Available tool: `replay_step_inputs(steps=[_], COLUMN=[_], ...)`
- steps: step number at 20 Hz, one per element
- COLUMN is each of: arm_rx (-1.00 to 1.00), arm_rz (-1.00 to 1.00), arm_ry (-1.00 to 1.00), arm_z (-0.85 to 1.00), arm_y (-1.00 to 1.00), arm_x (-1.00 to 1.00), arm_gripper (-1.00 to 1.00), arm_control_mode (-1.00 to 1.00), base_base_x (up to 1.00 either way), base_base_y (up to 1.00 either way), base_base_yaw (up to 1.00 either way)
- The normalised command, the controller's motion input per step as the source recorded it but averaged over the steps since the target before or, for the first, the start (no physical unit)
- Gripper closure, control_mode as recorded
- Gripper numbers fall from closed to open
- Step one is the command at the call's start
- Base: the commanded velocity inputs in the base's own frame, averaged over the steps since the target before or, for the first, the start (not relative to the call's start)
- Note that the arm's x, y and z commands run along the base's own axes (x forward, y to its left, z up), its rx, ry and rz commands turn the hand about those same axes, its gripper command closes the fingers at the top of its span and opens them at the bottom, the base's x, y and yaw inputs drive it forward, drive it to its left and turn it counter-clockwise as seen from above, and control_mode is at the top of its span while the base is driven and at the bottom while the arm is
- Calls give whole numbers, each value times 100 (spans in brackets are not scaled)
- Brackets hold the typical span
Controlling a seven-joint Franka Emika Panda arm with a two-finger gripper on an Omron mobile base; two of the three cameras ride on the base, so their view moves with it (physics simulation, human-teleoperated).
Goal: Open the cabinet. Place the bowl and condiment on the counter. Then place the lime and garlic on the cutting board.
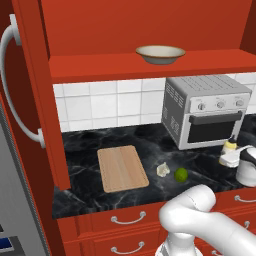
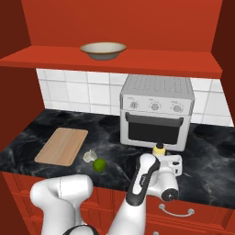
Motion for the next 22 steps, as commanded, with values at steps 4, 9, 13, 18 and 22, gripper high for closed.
replay_step_inputs(steps=[4,9,13,18,22], arm_rx=[0,-1,-2,-2,-5], arm_rz=[0,0,0,0,0], arm_ry=[2,2,2,7,9], arm_z=[24,20,16,20,20], arm_y=[-6,0,6,22,9], arm_x=[-8,-17,-6,-6,-28], arm_gripper=[-100,-100,-100,-100,-100], arm_control_mode=[-100,-100,-100,-100,-100], base_base_x=[0,0,0,0,0], base_base_y=[0,0,0,0,0], base_base_yaw=[0,0,0,0,0])
